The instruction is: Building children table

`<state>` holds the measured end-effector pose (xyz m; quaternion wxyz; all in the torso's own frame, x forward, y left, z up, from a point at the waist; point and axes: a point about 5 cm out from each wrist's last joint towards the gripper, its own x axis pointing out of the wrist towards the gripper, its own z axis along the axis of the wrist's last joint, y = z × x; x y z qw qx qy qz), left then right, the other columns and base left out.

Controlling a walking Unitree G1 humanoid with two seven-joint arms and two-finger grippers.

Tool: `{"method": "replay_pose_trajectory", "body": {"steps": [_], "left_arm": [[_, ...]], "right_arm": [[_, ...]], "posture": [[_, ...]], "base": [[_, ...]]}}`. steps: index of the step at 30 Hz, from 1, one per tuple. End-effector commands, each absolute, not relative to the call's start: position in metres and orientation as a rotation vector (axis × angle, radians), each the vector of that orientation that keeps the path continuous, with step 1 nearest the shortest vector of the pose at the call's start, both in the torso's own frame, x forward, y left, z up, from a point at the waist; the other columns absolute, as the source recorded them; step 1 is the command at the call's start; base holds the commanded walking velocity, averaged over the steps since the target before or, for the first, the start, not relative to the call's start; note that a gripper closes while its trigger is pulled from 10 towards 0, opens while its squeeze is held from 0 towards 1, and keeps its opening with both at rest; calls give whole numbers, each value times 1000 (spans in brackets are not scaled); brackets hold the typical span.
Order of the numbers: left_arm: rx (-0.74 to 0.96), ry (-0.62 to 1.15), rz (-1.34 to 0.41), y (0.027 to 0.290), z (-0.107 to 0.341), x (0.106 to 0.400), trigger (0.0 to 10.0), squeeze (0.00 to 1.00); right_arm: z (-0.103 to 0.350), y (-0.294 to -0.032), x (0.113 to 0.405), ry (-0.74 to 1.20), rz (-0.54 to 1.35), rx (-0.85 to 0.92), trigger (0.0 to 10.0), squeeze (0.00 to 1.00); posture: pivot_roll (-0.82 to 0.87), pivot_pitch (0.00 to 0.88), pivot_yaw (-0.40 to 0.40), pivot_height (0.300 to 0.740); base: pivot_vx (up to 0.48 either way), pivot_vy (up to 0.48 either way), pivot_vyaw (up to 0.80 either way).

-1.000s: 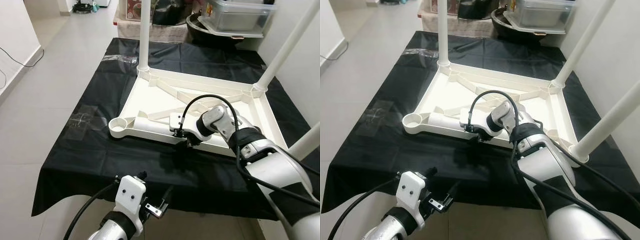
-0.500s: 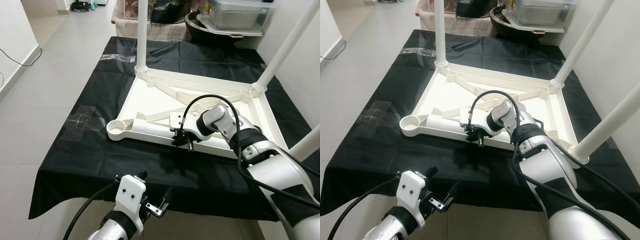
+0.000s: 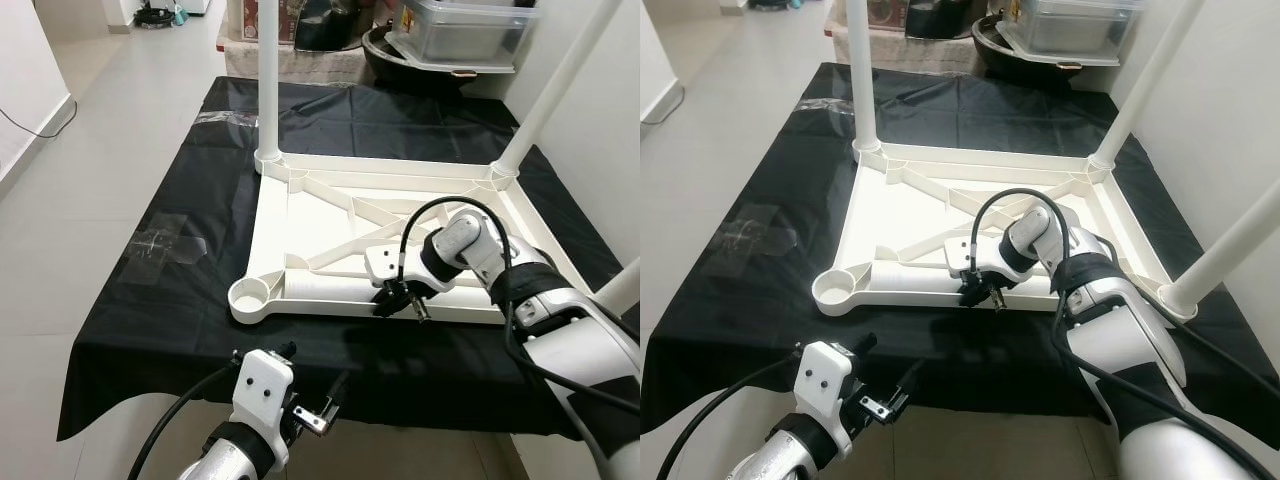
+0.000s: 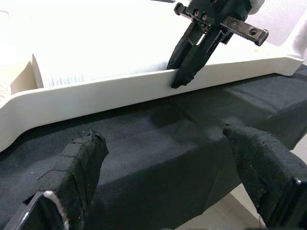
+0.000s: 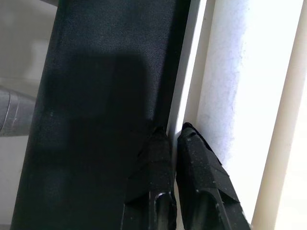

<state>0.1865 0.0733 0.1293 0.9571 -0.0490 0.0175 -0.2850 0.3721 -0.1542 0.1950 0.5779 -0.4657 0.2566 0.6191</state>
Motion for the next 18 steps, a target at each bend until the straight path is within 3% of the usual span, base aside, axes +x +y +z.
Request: {"method": "replay_pose_trajectory", "body": {"steps": [1, 2, 4, 5, 9, 10, 18], "left_arm": [[-105, 48, -582, 73, 128, 185, 10000, 0], [-104, 49, -582, 73, 128, 185, 10000, 0], [-104, 49, -582, 73, 128, 185, 10000, 0], [-103, 49, -582, 73, 128, 185, 10000, 0], [-101, 51, -583, 73, 128, 185, 10000, 0], [-100, 53, -584, 74, 127, 186, 10000, 0], [-85, 59, -588, 77, 122, 191, 10000, 0]], "right_arm": [[178, -154, 364, 683, 1542, -1123, 0, 0], [178, -152, 363, 676, 1559, -1121, 3059, 0], [178, -152, 363, 676, 1559, -1121, 3059, 0], [179, -151, 362, 672, 1589, -1106, 10000, 0], [181, -149, 360, 662, 1618, -1093, 10000, 0], [185, -149, 359, 648, 1651, -1077, 10000, 1000], [207, -150, 363, 579, 1656, -1081, 10000, 1000]], "posture": [[61, 131, -106, 740], [61, 131, -106, 740], [61, 131, -106, 740], [61, 131, -106, 740], [63, 123, -103, 740], [64, 109, -98, 740], [65, 79, -91, 740]], "base": [[0, 0, 0], [0, 0, 0], [0, 0, 0], [0, 0, 0], [0, 0, 0], [0, 0, 0], [0, 0, 0]]}}
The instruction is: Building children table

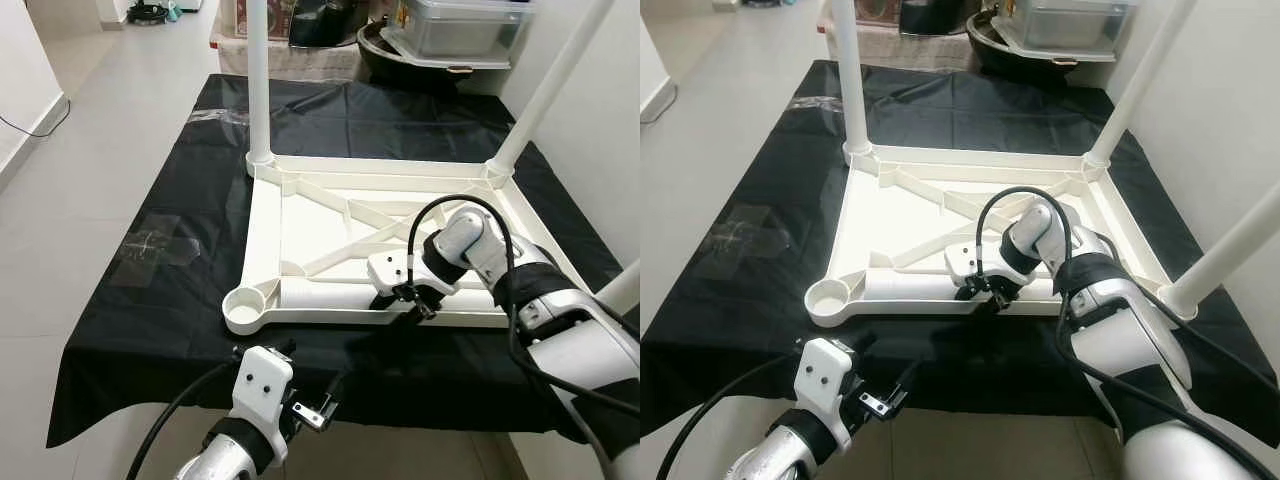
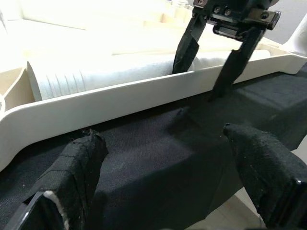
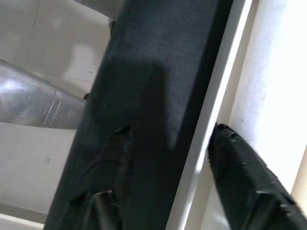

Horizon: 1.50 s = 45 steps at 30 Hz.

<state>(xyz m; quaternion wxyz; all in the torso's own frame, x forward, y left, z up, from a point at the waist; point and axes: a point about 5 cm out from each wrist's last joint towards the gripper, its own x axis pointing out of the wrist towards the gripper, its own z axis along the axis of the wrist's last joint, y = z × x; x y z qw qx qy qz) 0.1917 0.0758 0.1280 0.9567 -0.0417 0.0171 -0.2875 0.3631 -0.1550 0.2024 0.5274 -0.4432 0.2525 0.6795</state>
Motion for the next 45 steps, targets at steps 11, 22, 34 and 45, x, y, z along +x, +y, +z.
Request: {"method": "replay_pose_trajectory", "body": {"steps": [11, 22, 34, 45], "left_arm": [[-71, 76, -622, 81, 116, 202, 10000, 0], [-103, -6, -653, 100, 163, 240, 10000, 0], [56, 187, -702, 149, 159, 268, 10000, 0], [-127, 339, -767, 172, 164, 305, 10000, 0]], "right_arm": [[280, -152, 368, 263, 1542, -889, 10000, 0], [278, -162, 400, -152, 857, -130, 10000, 0], [222, -156, 386, -147, 414, 44, 10000, 0], [221, -144, 360, -235, 306, 51, 10000, 0]], "posture": [[74, 1, -69, 740], [84, 0, -45, 740], [98, 44, -16, 740], [97, 88, 5, 740]], "base": [[0, 0, 0], [0, 0, 0], [0, 0, 0], [0, 0, 0]]}}
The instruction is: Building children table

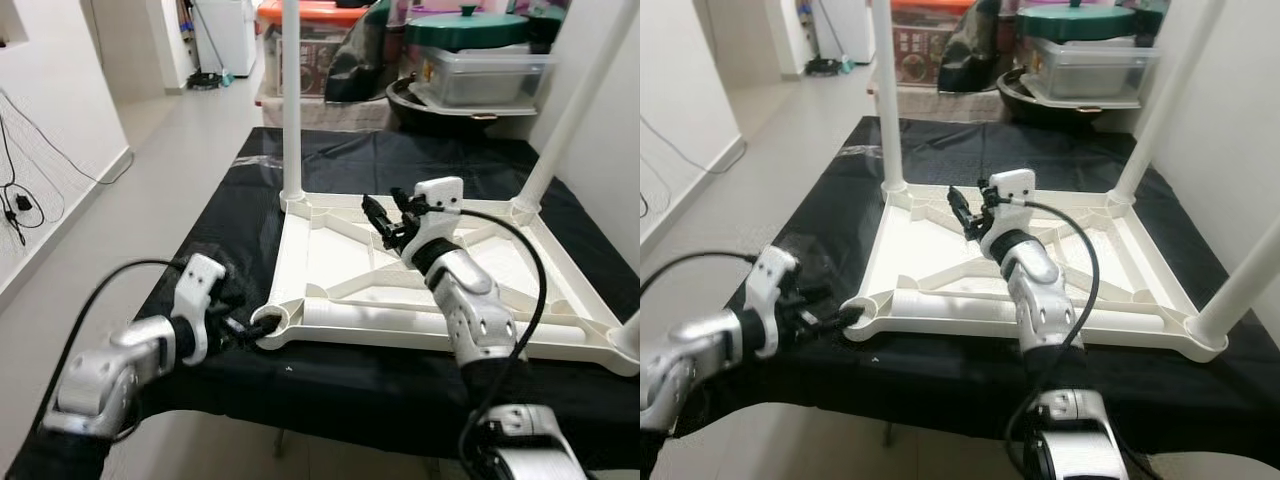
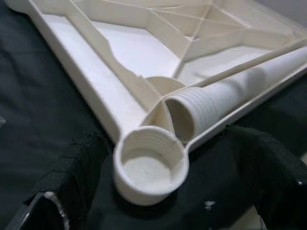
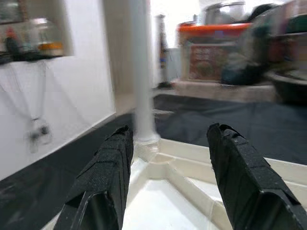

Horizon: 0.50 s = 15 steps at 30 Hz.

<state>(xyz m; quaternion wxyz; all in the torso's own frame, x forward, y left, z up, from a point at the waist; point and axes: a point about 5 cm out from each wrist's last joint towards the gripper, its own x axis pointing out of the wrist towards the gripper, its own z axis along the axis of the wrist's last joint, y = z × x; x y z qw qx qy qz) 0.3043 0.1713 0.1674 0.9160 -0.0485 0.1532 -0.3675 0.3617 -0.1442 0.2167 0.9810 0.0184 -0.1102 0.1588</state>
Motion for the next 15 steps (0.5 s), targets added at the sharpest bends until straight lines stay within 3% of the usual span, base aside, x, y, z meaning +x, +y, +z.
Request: {"method": "replay_pose_trajectory", "body": {"steps": [1, 8, 15], "left_arm": [[-163, 338, -779, 171, 167, 310, 10000, 0], [-285, 309, -782, 162, 176, 332, 10000, 0], [-222, 237, -726, 153, 181, 343, 10000, 0]], "right_arm": [[223, -145, 355, -249, 279, 62, 10000, 0], [224, -143, 336, -257, 211, 114, 10000, 0], [221, -139, 329, -247, 196, 106, 10000, 0]], "posture": [[95, 97, 10, 740], [91, 110, 21, 740], [91, 118, 29, 740]], "base": [[0, 0, 0], [0, 0, 0], [0, 0, 0]]}}
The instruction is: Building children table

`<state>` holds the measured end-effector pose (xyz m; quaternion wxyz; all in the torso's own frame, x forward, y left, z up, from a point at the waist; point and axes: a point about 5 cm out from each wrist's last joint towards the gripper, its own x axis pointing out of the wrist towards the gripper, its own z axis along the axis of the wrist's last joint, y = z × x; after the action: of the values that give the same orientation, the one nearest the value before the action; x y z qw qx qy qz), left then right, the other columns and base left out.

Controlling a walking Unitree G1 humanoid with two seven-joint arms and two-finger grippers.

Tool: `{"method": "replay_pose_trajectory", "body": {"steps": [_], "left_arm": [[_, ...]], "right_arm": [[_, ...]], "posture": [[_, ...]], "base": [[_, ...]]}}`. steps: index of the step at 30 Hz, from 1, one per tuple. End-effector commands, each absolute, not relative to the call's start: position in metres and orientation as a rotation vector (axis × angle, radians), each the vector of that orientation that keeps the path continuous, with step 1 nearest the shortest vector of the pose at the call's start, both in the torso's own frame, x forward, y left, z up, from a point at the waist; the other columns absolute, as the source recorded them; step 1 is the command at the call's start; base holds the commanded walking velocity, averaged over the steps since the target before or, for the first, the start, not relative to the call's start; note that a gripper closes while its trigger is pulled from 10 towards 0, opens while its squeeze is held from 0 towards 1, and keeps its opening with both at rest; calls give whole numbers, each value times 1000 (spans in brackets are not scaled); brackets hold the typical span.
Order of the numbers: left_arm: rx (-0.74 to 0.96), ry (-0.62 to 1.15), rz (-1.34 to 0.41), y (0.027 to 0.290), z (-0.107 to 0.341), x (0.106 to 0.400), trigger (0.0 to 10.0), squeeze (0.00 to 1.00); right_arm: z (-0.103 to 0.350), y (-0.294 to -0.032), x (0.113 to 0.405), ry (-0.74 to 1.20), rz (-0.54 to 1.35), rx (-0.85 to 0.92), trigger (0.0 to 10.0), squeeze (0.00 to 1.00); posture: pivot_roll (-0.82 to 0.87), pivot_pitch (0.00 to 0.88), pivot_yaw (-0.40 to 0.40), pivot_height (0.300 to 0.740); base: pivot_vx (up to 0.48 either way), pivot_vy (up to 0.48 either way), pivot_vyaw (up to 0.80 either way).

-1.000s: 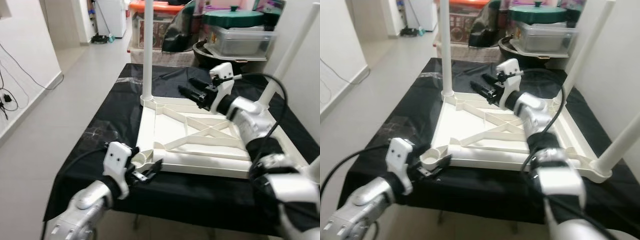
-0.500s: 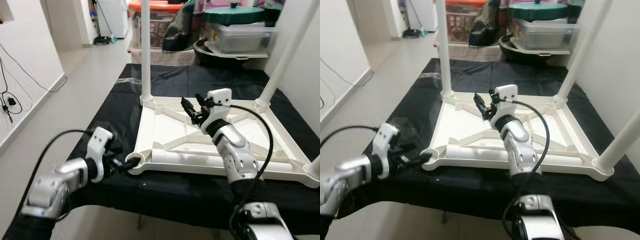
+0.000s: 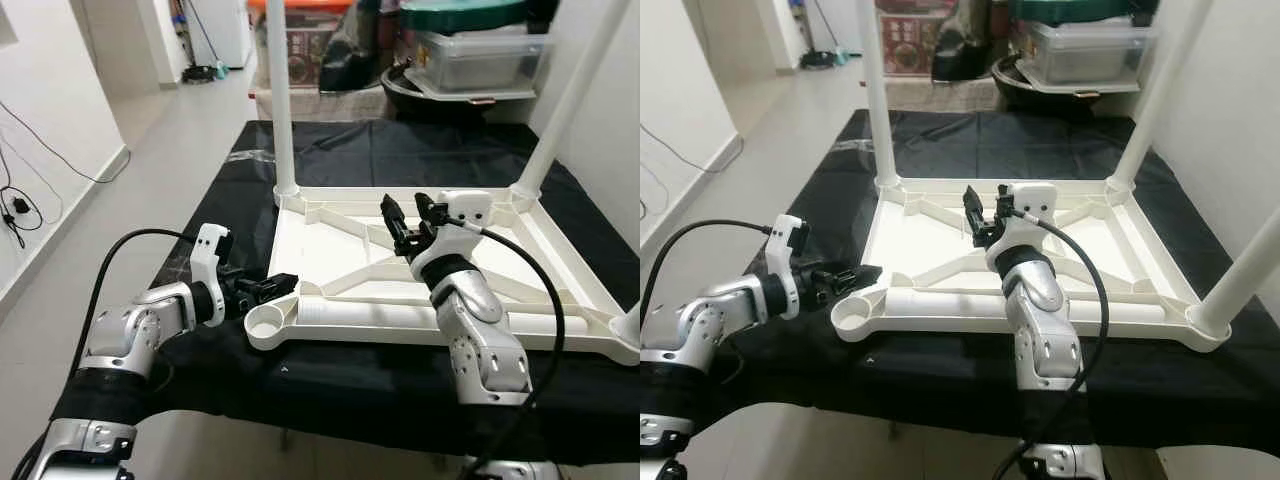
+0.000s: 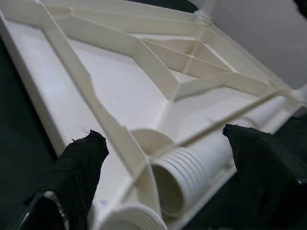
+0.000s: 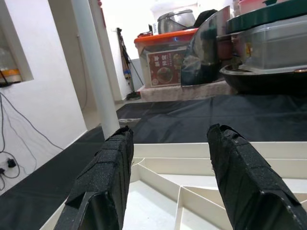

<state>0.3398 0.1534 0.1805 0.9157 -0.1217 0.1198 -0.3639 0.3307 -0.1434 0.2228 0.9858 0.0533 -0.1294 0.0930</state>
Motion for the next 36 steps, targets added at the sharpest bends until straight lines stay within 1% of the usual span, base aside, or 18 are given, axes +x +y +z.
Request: {"method": "replay_pose_trajectory", "body": {"steps": [1, 4, 11, 18, 22, 25, 26, 29, 32, 36], "left_arm": [[-222, 237, -726, 153, 181, 343, 10000, 0], [-168, 219, -702, 151, 180, 346, 10000, 0], [-184, 243, -706, 152, 177, 347, 10000, 0], [-177, 249, -619, 161, 181, 353, 10000, 0], [-160, 288, -577, 167, 185, 353, 10000, 0], [-148, 326, -549, 178, 192, 353, 10000, 0], [-148, 326, -549, 178, 192, 353, 10000, 0], [-177, 408, -524, 193, 193, 349, 10000, 0], [-181, 425, -519, 194, 193, 348, 10000, 0], [-233, 508, -548, 192, 187, 340, 10000, 0]], "right_arm": [[221, -139, 329, -247, 196, 106, 10000, 0], [222, -138, 327, -234, 193, 108, 10000, 0], [222, -137, 326, -224, 184, 102, 10000, 0], [221, -138, 326, -213, 193, 98, 10000, 0], [221, -137, 326, -208, 203, 98, 10000, 0], [218, -135, 326, -195, 215, 101, 10000, 0], [218, -135, 326, -195, 215, 101, 10000, 0], [215, -133, 326, -184, 225, 107, 10000, 0], [215, -133, 326, -183, 226, 107, 10000, 0], [213, -133, 327, -174, 227, 100, 10000, 0]], "posture": [[91, 118, 29, 740], [91, 118, 29, 740], [95, 114, 22, 740], [98, 112, 18, 740], [97, 112, 19, 740], [100, 109, 19, 740], [100, 109, 19, 740], [104, 110, 21, 740], [103, 107, 20, 740], [103, 107, 20, 740]], "base": [[0, 0, 0], [0, -303, 0], [0, -451, 0], [0, 0, 0], [0, 0, 0], [0, 0, 0], [0, 0, 0], [0, 0, 0], [0, 0, 0], [0, 0, 0]]}}
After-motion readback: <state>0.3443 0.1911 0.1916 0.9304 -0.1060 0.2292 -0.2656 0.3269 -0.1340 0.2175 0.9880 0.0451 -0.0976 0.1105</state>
